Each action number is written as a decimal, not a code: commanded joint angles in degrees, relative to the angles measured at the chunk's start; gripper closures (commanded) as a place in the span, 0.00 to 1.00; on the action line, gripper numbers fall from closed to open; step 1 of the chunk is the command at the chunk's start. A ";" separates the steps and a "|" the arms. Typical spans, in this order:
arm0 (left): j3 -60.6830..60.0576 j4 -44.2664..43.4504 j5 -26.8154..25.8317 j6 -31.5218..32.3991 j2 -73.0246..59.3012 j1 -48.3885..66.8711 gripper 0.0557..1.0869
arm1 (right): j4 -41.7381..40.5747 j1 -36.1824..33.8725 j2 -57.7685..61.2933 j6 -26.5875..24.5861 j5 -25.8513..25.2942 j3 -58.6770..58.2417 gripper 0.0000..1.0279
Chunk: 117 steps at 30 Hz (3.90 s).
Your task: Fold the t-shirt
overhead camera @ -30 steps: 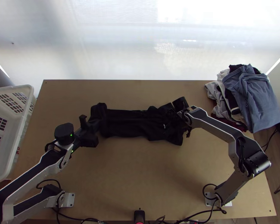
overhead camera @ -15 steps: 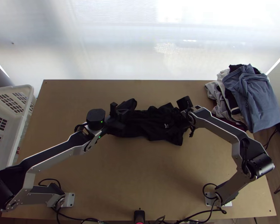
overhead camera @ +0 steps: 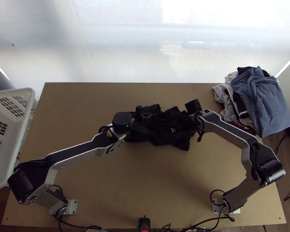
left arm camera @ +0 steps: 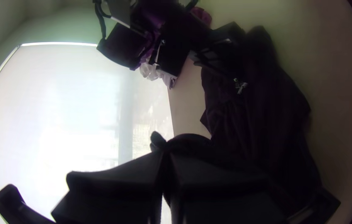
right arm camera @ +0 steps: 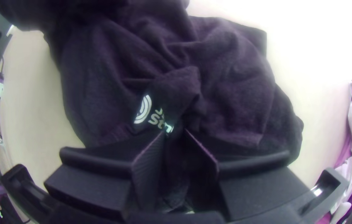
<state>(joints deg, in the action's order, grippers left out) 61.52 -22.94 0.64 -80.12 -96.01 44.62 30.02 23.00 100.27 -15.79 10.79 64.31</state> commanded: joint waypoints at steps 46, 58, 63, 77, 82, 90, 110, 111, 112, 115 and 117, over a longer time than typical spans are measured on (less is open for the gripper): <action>39.38 -0.35 12.45 7.34 -38.11 17.08 0.05 | 10.94 -29.42 -25.03 -3.81 6.44 -6.04 0.36; 46.06 6.77 13.95 13.93 -37.76 19.01 0.05 | 11.29 -30.48 -24.33 -4.42 7.49 -5.34 0.36; 42.37 6.42 15.53 14.20 -36.36 18.40 0.05 | 11.29 -28.98 -23.36 -3.81 8.02 -5.78 0.36; 39.38 39.37 14.74 39.34 -29.85 13.56 0.05 | 11.29 -29.42 -24.51 -3.90 8.11 -5.69 0.36; 34.72 40.69 14.74 42.68 -22.56 11.54 0.05 | 11.64 -28.37 -24.95 -3.81 8.46 -5.25 0.36; 36.04 48.60 14.74 48.12 -16.58 7.50 0.05 | 12.08 -20.46 -23.28 -2.40 8.55 -2.35 0.36; 33.84 57.30 10.61 59.73 -15.09 0.64 0.20 | 12.96 6.26 -12.82 5.68 11.98 6.09 0.57; 33.67 57.30 9.73 60.34 -15.26 0.29 0.27 | 12.69 6.44 -12.38 5.77 12.33 5.82 0.58; 33.58 57.22 8.85 60.78 -15.53 -0.06 0.31 | 12.43 6.70 -11.85 5.77 12.50 5.65 0.58; 33.58 57.04 6.56 61.66 -16.41 -0.59 0.48 | 11.64 6.88 -10.44 5.77 14.53 5.21 0.66; 33.67 55.99 4.54 62.45 -16.93 -0.94 0.67 | 11.20 6.88 -9.65 5.77 15.14 5.12 0.68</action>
<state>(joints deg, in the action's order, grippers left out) 95.59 33.95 9.61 -20.03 -111.77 45.15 42.50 27.51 87.88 -10.50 23.68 69.69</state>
